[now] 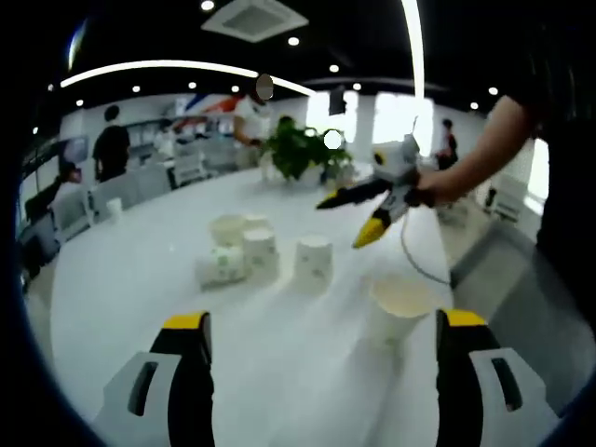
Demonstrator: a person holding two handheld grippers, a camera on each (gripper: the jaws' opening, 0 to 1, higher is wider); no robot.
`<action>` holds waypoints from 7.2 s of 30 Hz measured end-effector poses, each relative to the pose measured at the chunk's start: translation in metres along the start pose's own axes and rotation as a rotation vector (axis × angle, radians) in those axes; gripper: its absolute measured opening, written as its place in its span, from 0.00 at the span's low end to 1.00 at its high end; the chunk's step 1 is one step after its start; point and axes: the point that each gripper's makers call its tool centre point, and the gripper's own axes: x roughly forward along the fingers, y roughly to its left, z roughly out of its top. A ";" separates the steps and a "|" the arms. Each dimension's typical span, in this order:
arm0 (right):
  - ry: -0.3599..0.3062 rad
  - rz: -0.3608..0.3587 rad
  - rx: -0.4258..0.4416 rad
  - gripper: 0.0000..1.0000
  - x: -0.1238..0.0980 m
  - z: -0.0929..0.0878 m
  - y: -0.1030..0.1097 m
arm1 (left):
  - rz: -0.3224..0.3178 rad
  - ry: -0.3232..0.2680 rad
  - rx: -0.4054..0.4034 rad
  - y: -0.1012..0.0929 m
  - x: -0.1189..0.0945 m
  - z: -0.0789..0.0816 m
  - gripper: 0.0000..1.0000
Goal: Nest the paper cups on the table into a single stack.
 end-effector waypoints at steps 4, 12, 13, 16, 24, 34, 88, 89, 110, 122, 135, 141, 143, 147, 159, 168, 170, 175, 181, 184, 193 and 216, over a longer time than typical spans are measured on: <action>0.030 0.017 0.040 0.78 0.010 -0.004 0.003 | 0.008 0.004 -0.017 0.002 -0.002 -0.005 1.00; 0.051 0.032 0.029 0.67 0.024 -0.003 0.008 | 0.021 0.002 -0.018 0.004 -0.003 -0.006 1.00; 0.059 0.036 0.035 0.65 0.027 -0.005 0.008 | 0.019 0.004 -0.032 0.004 -0.003 -0.006 1.00; 0.086 0.043 0.036 0.57 0.030 -0.008 0.008 | 0.020 0.006 -0.024 0.004 -0.002 -0.007 1.00; 0.106 0.065 0.041 0.45 0.036 -0.007 0.010 | 0.013 0.012 -0.043 0.003 -0.002 -0.009 1.00; 0.124 0.071 0.005 0.35 0.036 -0.012 0.010 | 0.020 0.016 -0.040 0.005 -0.001 -0.009 1.00; -0.411 0.023 1.172 0.34 -0.065 0.047 -0.007 | 0.038 0.005 0.002 -0.001 -0.010 0.022 1.00; -0.412 0.034 1.195 0.34 -0.065 0.048 -0.004 | 0.042 0.002 0.003 0.000 -0.011 0.023 1.00; -0.407 0.265 0.793 0.34 -0.083 0.119 0.066 | 0.079 -0.064 0.042 0.004 -0.011 0.055 0.96; -0.387 0.333 0.809 0.34 -0.083 0.122 0.087 | 0.089 -0.096 0.100 -0.001 -0.006 0.066 0.81; -0.360 0.385 0.801 0.34 -0.075 0.123 0.105 | 0.043 -0.139 0.227 -0.027 0.007 0.081 0.53; -0.340 0.400 0.798 0.34 -0.074 0.122 0.113 | 0.029 -0.156 0.230 -0.034 0.008 0.083 0.47; -0.333 0.403 0.797 0.34 -0.074 0.120 0.114 | 0.024 -0.151 0.250 -0.035 0.007 0.082 0.41; -0.318 0.405 0.802 0.34 -0.072 0.117 0.116 | 0.008 -0.148 0.245 -0.036 0.007 0.082 0.28; -0.297 0.417 0.797 0.34 -0.068 0.113 0.121 | -0.052 -0.129 0.320 -0.051 0.008 0.080 0.12; -0.287 0.436 0.804 0.35 -0.068 0.110 0.125 | -0.064 -0.083 0.453 -0.050 0.006 0.076 0.06; -0.285 0.443 0.813 0.35 -0.068 0.108 0.126 | -0.068 -0.068 0.472 -0.050 0.005 0.074 0.05; -0.282 0.456 0.822 0.35 -0.069 0.108 0.125 | -0.090 -0.050 0.496 -0.051 0.005 0.073 0.01; -0.284 0.467 0.833 0.35 -0.070 0.107 0.125 | -0.108 -0.032 0.524 -0.052 0.005 0.072 0.01; -0.290 0.474 0.842 0.35 -0.070 0.108 0.125 | -0.112 -0.031 0.537 -0.051 0.004 0.073 0.01; -0.306 0.487 0.838 0.35 -0.072 0.111 0.125 | -0.136 -0.010 0.582 -0.052 0.002 0.075 0.00; -0.284 0.472 0.679 0.19 -0.074 0.103 0.129 | -0.268 0.052 0.503 -0.076 -0.005 0.066 0.00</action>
